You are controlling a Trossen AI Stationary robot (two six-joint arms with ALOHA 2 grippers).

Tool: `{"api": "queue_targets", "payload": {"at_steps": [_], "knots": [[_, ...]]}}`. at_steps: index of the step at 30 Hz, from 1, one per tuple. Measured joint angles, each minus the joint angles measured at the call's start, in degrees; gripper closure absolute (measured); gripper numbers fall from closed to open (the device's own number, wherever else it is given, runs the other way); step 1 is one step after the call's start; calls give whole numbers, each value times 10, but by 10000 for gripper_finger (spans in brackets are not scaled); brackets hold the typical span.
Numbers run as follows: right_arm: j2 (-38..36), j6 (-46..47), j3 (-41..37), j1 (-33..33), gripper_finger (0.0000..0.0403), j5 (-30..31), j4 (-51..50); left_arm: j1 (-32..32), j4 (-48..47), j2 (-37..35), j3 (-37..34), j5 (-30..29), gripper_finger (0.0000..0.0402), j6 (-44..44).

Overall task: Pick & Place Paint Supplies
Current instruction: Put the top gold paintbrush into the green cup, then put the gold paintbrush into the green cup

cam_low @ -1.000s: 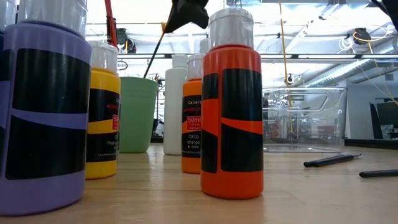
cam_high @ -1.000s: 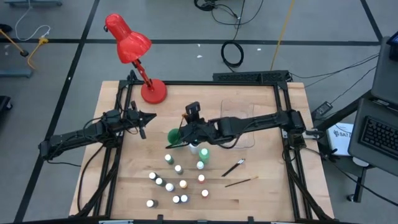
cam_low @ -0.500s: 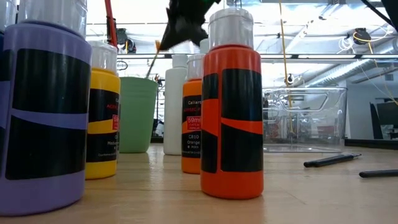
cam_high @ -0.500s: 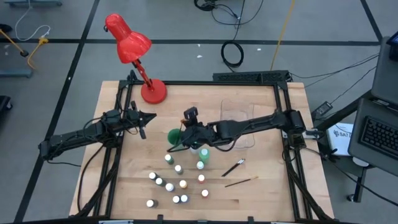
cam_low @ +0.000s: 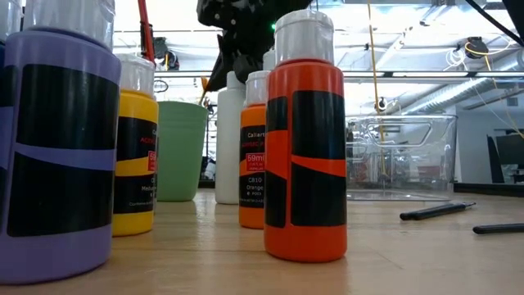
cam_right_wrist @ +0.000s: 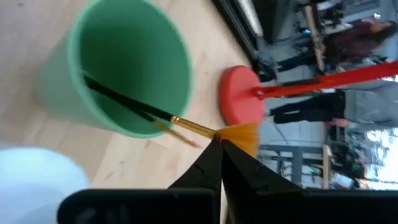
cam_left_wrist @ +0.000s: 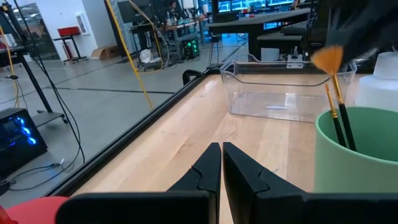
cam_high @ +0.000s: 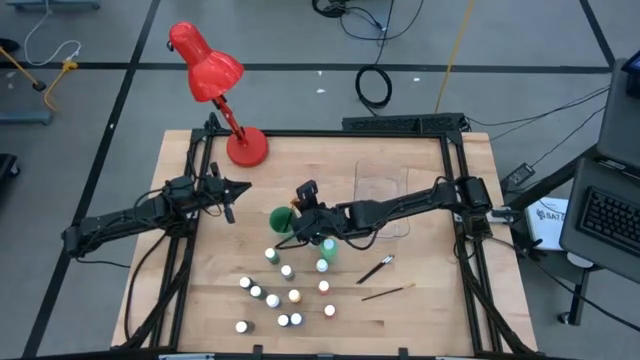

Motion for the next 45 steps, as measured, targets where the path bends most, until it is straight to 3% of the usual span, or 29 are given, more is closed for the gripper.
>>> {"api": "queue_targets", "payload": {"at_steps": [9,16,20,24,29,33,37,42,45], "knots": [[-1,-18,-6,-3,401,-23,1,0,1,0,0,0,380,0],[0,-58,-6,3,373,-26,52,0,0,0,0,0,380,-1],[0,-101,-6,17,359,41,113,0,0,0,0,0,380,-1],[-22,-201,-7,54,356,122,208,0,0,0,0,0,380,-1],[-110,-230,-7,130,373,144,271,0,0,0,0,0,380,-1],[-207,-142,-6,199,392,175,241,0,0,0,0,0,380,-1],[-305,13,-5,277,401,244,133,0,1,0,0,0,380,-1],[-398,312,-21,361,401,287,-99,0,1,0,0,0,380,-2],[-447,483,-101,378,402,282,-135,0,1,0,0,0,380,-4]]}}
